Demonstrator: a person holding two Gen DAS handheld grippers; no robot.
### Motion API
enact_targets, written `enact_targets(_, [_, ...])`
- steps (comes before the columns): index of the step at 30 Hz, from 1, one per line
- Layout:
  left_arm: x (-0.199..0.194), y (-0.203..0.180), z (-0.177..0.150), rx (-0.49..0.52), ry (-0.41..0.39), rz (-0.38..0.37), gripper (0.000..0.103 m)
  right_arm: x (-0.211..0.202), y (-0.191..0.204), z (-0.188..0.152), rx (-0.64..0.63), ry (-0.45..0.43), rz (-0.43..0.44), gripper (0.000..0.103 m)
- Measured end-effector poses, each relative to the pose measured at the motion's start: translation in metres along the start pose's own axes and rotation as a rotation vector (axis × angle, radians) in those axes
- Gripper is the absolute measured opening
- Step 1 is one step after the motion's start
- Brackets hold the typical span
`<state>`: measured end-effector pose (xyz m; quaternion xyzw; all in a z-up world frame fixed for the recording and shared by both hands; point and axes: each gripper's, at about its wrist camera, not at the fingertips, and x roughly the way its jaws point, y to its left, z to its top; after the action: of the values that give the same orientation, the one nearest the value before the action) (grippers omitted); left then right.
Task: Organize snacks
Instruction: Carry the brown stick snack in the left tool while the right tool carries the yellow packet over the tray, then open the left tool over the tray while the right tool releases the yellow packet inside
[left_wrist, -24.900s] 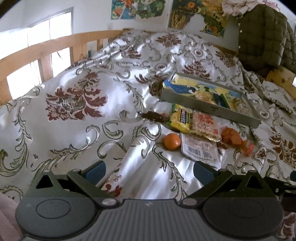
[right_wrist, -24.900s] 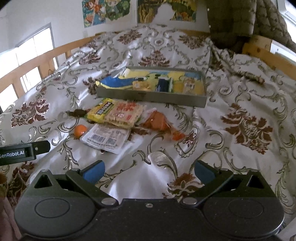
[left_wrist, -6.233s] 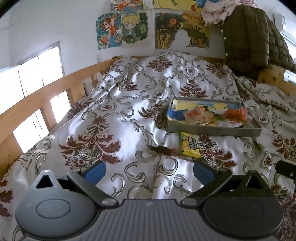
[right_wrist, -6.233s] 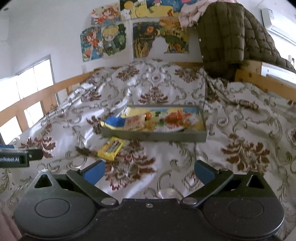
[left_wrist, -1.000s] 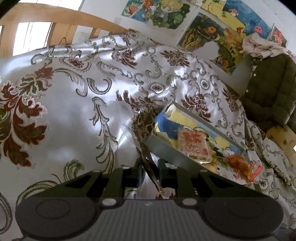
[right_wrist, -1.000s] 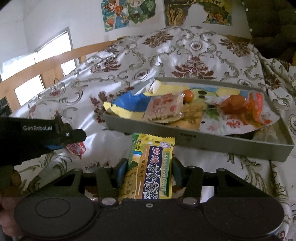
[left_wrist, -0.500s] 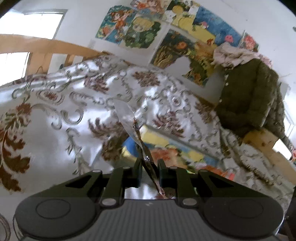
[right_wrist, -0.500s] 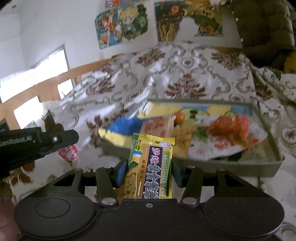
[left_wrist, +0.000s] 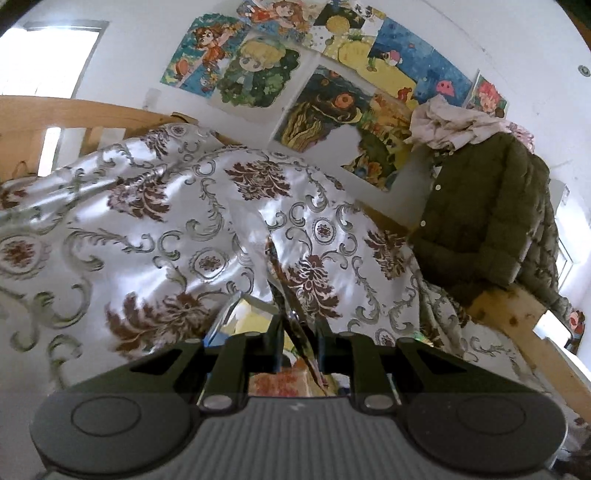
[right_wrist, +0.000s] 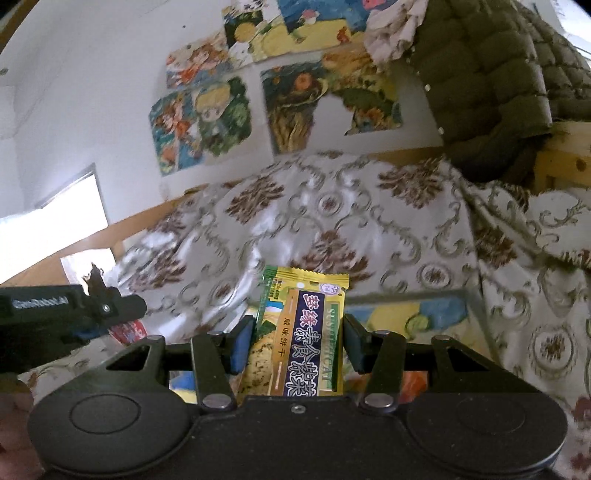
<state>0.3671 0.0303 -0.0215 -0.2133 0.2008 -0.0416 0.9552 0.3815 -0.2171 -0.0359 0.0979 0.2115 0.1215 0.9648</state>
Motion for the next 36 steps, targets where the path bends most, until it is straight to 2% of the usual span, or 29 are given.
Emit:
enact_targets(4, [0.034, 0.001, -0.002, -0.002, 0.028, -0.005, 0.019, 0.020, -0.020, 0.000, 0.041, -0.002, -0.025, 0.052])
enact_targets(9, [0.073, 0.001, -0.010, -0.015, 0.122, -0.029, 0.019, 0.040, -0.035, -0.007, 0.054, 0.012, -0.044, 0.053])
enact_targets(15, [0.098, 0.001, -0.022, -0.012, 0.213, -0.044, 0.019, 0.053, -0.040, -0.019, 0.075, 0.033, -0.032, 0.052])
enact_targets(22, [0.114, 0.008, -0.029, -0.056, 0.295, -0.054, 0.019, 0.058, -0.035, -0.026, 0.051, 0.050, -0.031, 0.052])
enact_targets(31, [0.124, 0.017, -0.033, -0.079, 0.348, -0.018, 0.020, 0.066, -0.028, -0.035, 0.018, 0.099, -0.043, 0.053])
enact_targets(36, [0.126, 0.018, -0.033, -0.056, 0.369, 0.014, 0.022, 0.067, -0.022, -0.039, -0.019, 0.104, -0.057, 0.053])
